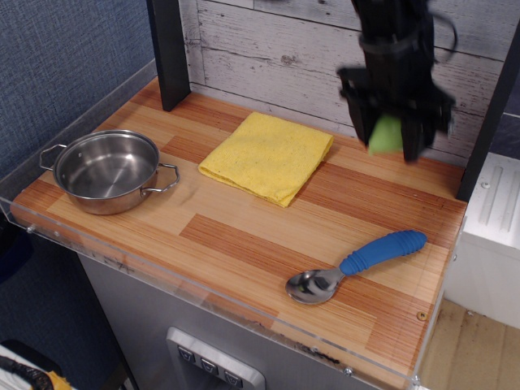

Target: Pick the guava and put into the pot.

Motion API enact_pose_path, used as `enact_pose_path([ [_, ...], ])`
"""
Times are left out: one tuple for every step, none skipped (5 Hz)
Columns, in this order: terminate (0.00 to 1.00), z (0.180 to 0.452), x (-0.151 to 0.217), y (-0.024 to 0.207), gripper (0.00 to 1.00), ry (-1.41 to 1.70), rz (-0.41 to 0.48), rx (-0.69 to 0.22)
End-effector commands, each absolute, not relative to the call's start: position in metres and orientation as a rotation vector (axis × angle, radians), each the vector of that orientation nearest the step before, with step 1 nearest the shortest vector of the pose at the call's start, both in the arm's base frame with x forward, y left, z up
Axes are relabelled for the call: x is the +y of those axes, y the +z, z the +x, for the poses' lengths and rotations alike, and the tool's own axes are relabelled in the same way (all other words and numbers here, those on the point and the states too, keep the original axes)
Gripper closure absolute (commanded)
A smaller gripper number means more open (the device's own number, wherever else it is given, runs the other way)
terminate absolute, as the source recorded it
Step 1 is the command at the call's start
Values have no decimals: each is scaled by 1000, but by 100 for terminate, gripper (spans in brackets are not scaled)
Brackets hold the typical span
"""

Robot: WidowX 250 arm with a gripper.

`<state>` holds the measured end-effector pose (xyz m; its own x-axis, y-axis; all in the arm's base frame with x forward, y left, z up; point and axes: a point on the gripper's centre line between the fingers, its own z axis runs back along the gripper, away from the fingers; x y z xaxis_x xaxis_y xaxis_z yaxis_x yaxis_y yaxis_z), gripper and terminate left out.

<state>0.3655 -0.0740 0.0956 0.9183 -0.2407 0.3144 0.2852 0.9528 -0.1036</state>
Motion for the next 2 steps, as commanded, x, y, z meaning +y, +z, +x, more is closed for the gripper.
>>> enact_pose_path([
  [0, 320, -10, 152, 100, -160, -123, -387],
  [0, 295, 25, 159, 100, -71, -96, -388],
])
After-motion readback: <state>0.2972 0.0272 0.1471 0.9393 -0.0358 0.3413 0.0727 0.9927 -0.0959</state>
